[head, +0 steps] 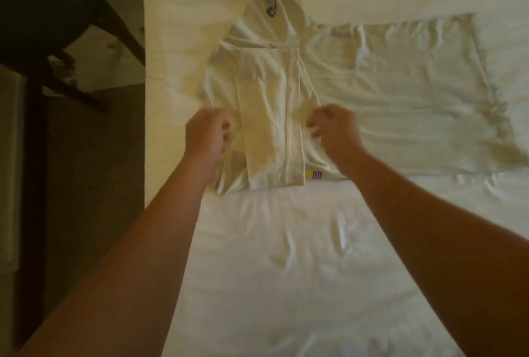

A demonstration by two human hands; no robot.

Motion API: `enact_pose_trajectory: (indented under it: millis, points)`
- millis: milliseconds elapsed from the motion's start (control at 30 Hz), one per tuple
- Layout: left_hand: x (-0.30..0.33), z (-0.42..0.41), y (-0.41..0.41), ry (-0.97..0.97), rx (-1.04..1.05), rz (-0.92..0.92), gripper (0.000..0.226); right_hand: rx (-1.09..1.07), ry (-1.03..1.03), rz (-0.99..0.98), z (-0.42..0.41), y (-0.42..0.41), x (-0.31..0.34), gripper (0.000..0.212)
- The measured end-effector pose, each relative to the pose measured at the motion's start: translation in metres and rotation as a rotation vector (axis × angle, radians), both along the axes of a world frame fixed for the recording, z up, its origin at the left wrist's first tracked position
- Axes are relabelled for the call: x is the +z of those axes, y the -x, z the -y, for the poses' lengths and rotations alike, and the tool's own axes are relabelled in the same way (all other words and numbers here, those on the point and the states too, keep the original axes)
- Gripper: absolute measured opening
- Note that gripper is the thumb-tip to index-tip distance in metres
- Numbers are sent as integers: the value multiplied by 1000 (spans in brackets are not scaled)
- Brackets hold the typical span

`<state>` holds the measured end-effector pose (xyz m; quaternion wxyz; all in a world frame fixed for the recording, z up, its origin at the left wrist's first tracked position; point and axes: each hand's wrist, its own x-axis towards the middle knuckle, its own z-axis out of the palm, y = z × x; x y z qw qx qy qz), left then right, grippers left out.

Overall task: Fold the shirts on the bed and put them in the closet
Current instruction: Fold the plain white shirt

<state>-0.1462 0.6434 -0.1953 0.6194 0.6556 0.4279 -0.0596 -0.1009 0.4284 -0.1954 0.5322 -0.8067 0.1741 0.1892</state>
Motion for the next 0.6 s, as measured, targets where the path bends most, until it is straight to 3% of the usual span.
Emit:
enact_pose_trajectory:
  millis: [67, 133, 233, 367, 433, 500, 600]
  points:
    - [-21, 2, 34, -232, -236, -105, 8, 203, 273, 8, -6, 22, -16, 11]
    - [-35, 6, 58, -352, -403, -141, 22, 247, 400, -9, -11, 29, -27, 28]
    - [-47, 10, 68, -443, -464, -86, 28, 363, 547, -92, -21, 22, -34, 40]
    - [-50, 10, 67, -478, -479, -165, 26, 477, 579, -146, -31, 0, -24, 21]
    - [-50, 10, 68, -489, -524, -202, 21, 545, 504, -190, -35, -20, -8, 11]
    - [-51, 8, 68, -501, -535, -216, 11, 497, 283, -308, -45, -47, 12, 16]
    - [-54, 6, 67, -463, -466, -204, 5, 22, -232, -190, -63, -91, 33, 12]
